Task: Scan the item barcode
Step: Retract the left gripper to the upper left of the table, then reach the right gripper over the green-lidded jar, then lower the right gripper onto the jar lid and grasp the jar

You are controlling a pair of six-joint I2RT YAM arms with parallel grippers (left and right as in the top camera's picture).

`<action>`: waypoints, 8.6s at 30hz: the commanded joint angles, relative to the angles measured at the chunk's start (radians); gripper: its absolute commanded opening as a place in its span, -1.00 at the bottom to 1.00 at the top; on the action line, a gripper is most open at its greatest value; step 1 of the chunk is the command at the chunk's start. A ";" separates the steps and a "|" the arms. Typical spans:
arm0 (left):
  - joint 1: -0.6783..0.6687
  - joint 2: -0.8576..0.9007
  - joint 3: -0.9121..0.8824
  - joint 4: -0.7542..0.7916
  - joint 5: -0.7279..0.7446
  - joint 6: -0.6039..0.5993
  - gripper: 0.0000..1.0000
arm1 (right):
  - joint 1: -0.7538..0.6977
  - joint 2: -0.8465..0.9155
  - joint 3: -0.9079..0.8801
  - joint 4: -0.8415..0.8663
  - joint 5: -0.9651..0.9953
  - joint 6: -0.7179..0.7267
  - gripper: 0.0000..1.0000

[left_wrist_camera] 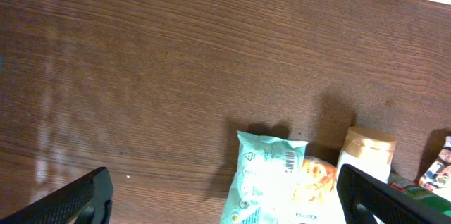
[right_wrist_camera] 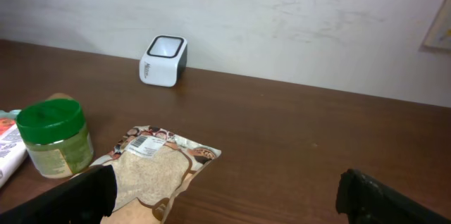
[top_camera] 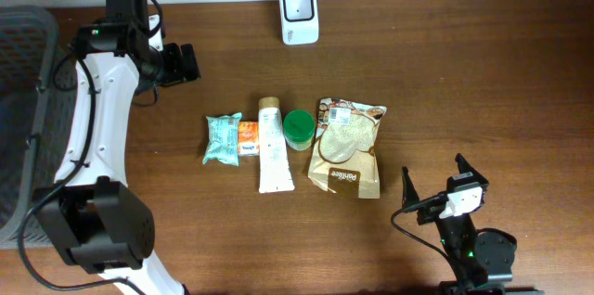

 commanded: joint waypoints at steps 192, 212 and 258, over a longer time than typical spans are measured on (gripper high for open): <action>0.004 -0.024 0.008 -0.002 0.018 0.012 0.98 | 0.597 2.125 1.793 -1.059 0.161 0.371 0.04; 0.004 -0.024 0.008 -0.002 0.018 0.012 0.98 | 0.597 2.125 1.831 -1.050 0.153 -0.958 0.32; 0.004 -0.024 0.008 -0.002 0.018 0.012 0.98 | 0.592 2.127 1.813 -1.050 0.177 0.191 0.98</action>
